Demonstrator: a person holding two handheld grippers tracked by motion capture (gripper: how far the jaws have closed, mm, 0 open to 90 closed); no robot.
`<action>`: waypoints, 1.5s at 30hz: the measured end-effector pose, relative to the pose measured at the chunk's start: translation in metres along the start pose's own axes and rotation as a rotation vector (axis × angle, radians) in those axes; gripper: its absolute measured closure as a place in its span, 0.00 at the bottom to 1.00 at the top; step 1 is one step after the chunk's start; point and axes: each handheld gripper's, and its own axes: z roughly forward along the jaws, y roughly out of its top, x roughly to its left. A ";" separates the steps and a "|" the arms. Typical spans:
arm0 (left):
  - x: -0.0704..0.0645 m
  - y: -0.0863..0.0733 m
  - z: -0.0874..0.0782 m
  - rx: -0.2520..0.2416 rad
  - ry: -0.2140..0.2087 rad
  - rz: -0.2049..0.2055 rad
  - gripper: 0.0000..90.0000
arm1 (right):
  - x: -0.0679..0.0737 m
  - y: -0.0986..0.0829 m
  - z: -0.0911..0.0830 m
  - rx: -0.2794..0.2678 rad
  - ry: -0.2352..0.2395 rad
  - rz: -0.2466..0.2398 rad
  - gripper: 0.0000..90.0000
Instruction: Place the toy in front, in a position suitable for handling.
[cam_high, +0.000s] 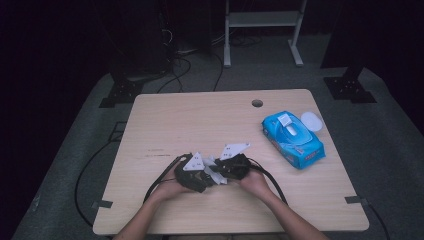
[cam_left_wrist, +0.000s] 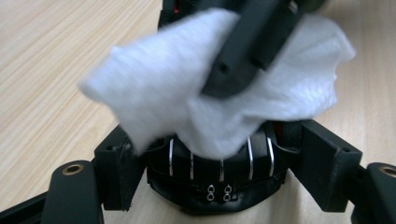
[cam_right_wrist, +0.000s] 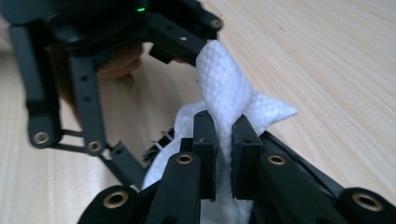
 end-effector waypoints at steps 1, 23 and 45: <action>0.000 0.000 0.000 -0.001 -0.001 -0.002 0.27 | -0.002 0.000 -0.001 0.003 -0.006 0.006 0.92; 0.000 0.003 0.001 -0.010 0.008 0.015 0.27 | -0.020 -0.030 -0.035 0.008 -0.023 0.078 0.92; 0.002 0.005 -0.001 -0.014 0.008 0.038 0.27 | -0.041 -0.027 -0.034 0.012 -0.104 0.129 0.92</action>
